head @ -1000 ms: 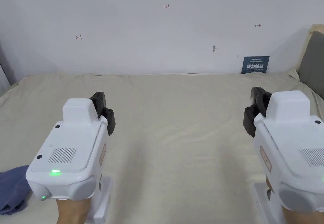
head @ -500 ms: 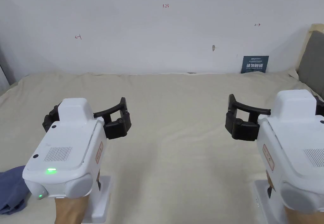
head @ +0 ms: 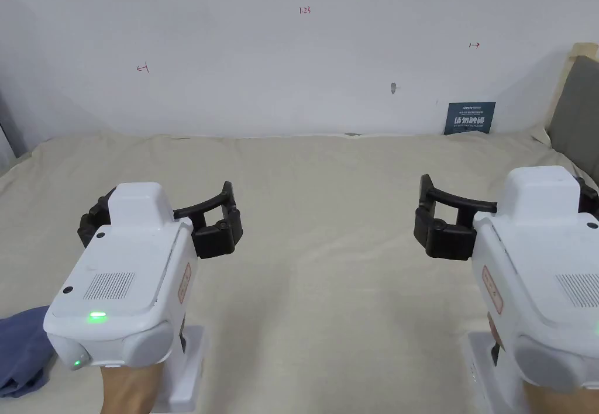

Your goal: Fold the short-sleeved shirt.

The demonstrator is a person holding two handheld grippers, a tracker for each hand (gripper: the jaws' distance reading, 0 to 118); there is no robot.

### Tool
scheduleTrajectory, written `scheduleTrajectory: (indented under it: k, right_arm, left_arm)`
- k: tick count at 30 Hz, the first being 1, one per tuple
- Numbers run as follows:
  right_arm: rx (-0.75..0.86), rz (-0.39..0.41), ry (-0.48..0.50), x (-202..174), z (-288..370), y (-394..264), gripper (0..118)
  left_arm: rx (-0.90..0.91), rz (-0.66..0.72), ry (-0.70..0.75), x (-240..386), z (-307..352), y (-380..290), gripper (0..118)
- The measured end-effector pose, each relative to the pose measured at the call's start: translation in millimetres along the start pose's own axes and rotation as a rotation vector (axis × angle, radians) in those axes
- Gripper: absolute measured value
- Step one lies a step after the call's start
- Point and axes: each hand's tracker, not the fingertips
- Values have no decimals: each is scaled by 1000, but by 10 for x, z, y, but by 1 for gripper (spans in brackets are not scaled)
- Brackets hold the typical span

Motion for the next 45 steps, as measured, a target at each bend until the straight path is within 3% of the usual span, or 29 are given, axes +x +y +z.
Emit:
scheduleTrajectory:
  k: [45]
  right_arm:
    - [4, -1, 15, -16, 20, 13, 118]
  left_arm:
    - [-9, 20, -8, -44, 60, 16, 118]
